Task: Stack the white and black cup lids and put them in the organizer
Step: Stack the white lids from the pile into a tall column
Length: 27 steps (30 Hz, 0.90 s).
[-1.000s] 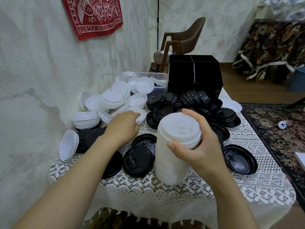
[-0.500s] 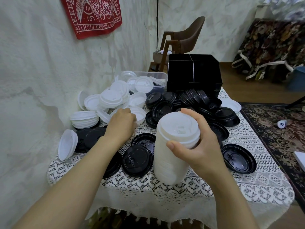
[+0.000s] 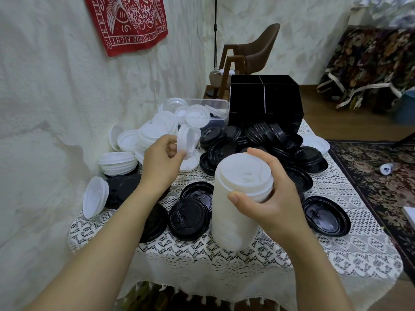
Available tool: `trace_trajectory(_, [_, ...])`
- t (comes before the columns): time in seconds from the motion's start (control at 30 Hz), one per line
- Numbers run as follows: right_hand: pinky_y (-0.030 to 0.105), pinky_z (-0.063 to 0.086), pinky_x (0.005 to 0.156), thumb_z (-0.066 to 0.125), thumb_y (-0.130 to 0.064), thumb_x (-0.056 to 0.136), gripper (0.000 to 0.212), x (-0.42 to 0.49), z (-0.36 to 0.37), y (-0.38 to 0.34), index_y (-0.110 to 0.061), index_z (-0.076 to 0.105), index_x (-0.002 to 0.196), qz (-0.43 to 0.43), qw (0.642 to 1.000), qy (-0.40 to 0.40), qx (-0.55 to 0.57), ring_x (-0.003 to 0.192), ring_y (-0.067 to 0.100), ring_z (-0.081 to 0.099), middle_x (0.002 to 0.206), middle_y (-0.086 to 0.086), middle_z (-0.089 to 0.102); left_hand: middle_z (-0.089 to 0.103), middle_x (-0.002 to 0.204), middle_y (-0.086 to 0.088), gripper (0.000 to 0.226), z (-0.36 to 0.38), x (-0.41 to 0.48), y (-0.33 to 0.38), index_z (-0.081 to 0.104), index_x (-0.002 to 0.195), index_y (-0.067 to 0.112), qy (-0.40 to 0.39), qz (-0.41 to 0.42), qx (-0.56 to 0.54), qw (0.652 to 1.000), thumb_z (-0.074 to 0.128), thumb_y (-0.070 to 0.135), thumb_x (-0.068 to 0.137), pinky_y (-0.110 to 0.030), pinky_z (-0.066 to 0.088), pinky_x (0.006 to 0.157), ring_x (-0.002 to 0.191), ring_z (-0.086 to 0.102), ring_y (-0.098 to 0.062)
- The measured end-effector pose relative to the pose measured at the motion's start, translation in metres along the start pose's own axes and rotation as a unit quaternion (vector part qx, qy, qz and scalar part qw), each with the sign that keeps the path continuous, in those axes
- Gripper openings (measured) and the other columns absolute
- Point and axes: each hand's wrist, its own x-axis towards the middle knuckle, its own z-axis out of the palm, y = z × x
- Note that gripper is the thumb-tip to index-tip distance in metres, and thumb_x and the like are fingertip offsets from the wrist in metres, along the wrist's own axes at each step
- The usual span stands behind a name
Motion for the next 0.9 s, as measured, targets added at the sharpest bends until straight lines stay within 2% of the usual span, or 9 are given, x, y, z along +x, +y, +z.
trace_trajectory(0.13, [0.012, 0.049, 0.077, 0.078, -0.051, 0.05, 0.08, -0.001, 0.0, 0.0, -0.039, 0.051, 0.124, -0.003, 1.0, 0.0, -0.001, 0.102, -0.001, 0.061, 0.109, -0.026, 0.062, 0.064, 0.082, 0.0, 0.052, -0.003, -0.01, 0.014, 0.051, 0.12, 0.029, -0.026, -0.074, -0.19, 0.979, 0.068, -0.003, 0.083, -0.045, 0.054, 0.089, 0.073, 0.065, -0.017])
trace_trajectory(0.23, [0.011, 0.048, 0.077, 0.078, -0.049, 0.05, 0.08, 0.0, 0.0, 0.0, -0.036, 0.051, 0.125, -0.009, 1.0, 0.0, 0.005, 0.101, -0.002, 0.061, 0.108, -0.027, 0.062, 0.066, 0.091, 0.0, 0.059, -0.003, -0.017, 0.023, 0.055, 0.114, 0.036, -0.035, -0.082, -0.253, 0.963, 0.074, -0.005, 0.076, -0.049, 0.054, 0.09, 0.097, 0.066, -0.028])
trace_trajectory(0.3, [0.011, 0.048, 0.077, 0.078, -0.049, 0.05, 0.08, 0.0, 0.0, 0.0, -0.036, 0.051, 0.125, -0.009, 1.0, -0.001, 0.006, 0.101, -0.002, 0.061, 0.108, -0.027, 0.062, 0.064, 0.094, 0.0, 0.059, -0.006, -0.021, 0.03, 0.058, 0.114, 0.033, -0.031, -0.09, -0.292, 0.952, 0.073, -0.009, 0.075, -0.043, 0.056, 0.087, 0.1, 0.065, -0.027])
trace_trajectory(0.37, [0.011, 0.048, 0.076, 0.078, -0.049, 0.051, 0.08, 0.0, 0.0, 0.0, -0.036, 0.051, 0.125, -0.01, 1.0, -0.002, 0.006, 0.101, -0.003, 0.061, 0.108, -0.027, 0.062, 0.061, 0.098, -0.004, 0.056, -0.01, -0.026, 0.042, 0.058, 0.116, 0.025, -0.034, -0.098, -0.357, 0.928, 0.067, -0.013, 0.077, -0.033, 0.059, 0.077, 0.087, 0.067, -0.019])
trace_trajectory(0.43, [0.011, 0.048, 0.078, 0.079, -0.049, 0.051, 0.082, 0.0, -0.001, 0.001, -0.036, 0.051, 0.126, -0.009, 1.0, -0.001, 0.007, 0.102, -0.002, 0.061, 0.109, -0.027, 0.062, 0.061, 0.099, -0.007, 0.054, -0.016, -0.033, 0.055, 0.058, 0.117, 0.02, -0.05, -0.1, -0.422, 0.899, 0.068, -0.008, 0.073, -0.026, 0.057, 0.07, 0.077, 0.068, -0.012])
trace_trajectory(0.5, [0.013, 0.048, 0.08, 0.08, -0.049, 0.051, 0.083, -0.001, -0.001, 0.001, -0.034, 0.051, 0.127, -0.011, 1.0, 0.0, 0.008, 0.105, 0.0, 0.061, 0.112, -0.025, 0.062, 0.062, 0.097, -0.006, 0.057, -0.02, -0.041, 0.064, 0.057, 0.118, 0.017, -0.068, -0.1, -0.464, 0.878, 0.068, 0.0, 0.065, -0.023, 0.056, 0.068, 0.077, 0.069, -0.011])
trace_trajectory(0.73, [0.017, 0.052, 0.08, 0.082, -0.037, 0.057, 0.076, 0.0, 0.0, -0.001, -0.034, 0.053, 0.127, -0.036, 0.998, -0.013, 0.046, 0.106, 0.006, 0.064, 0.116, -0.015, 0.066, 0.07, 0.095, -0.005, 0.059, -0.023, -0.073, 0.083, 0.057, 0.122, 0.009, -0.128, -0.115, -0.499, 0.849, 0.066, 0.001, 0.064, -0.021, 0.055, 0.062, 0.08, 0.069, -0.013])
trace_trajectory(0.83, [0.016, 0.051, 0.083, 0.083, -0.034, 0.059, 0.077, 0.0, 0.0, -0.001, -0.032, 0.051, 0.129, -0.04, 0.997, -0.015, 0.059, 0.109, 0.005, 0.063, 0.119, -0.015, 0.065, 0.069, 0.091, -0.004, 0.059, -0.021, -0.084, 0.086, 0.06, 0.118, 0.01, -0.138, -0.119, -0.481, 0.858, 0.07, 0.001, 0.061, -0.021, 0.055, 0.062, 0.079, 0.069, -0.014])
trace_trajectory(0.9, [0.016, 0.05, 0.085, 0.083, -0.033, 0.059, 0.081, 0.0, 0.0, -0.002, -0.029, 0.05, 0.133, -0.042, 0.997, -0.019, 0.06, 0.112, 0.005, 0.061, 0.122, -0.015, 0.064, 0.071, 0.088, -0.004, 0.062, -0.02, -0.088, 0.084, 0.061, 0.118, 0.012, -0.137, -0.111, -0.448, 0.877, 0.08, 0.0, 0.061, -0.021, 0.055, 0.065, 0.082, 0.068, -0.014])
